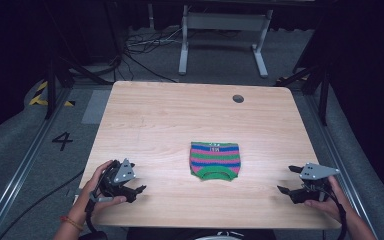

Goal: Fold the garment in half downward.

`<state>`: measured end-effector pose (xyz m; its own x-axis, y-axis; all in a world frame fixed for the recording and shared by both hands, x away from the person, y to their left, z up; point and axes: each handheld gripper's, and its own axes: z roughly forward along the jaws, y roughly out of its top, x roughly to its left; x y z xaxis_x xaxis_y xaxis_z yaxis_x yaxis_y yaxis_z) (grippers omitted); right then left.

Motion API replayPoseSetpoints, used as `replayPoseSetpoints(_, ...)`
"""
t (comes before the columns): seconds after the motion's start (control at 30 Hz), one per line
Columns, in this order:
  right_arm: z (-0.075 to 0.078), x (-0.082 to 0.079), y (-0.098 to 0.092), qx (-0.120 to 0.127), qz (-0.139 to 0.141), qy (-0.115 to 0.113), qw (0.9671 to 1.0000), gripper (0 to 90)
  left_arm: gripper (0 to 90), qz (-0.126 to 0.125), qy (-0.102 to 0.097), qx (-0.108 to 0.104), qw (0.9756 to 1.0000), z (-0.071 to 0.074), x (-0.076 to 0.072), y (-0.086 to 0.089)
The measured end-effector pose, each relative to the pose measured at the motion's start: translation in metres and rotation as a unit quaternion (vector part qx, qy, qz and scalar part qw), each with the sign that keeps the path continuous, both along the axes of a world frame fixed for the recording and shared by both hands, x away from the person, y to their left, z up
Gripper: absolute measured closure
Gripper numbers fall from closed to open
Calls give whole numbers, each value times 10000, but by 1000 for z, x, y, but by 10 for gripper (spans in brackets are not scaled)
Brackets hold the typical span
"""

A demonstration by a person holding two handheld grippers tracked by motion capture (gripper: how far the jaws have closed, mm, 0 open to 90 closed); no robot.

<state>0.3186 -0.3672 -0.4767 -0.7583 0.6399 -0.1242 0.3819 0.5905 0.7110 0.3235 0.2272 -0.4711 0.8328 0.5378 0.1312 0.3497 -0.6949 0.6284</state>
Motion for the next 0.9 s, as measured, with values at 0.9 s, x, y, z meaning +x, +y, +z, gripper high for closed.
replayPoseSetpoints(0.9,-29,-8,-39,547,-743,531,9943,147,146,680,522,-701,9938,-29,-9,45)
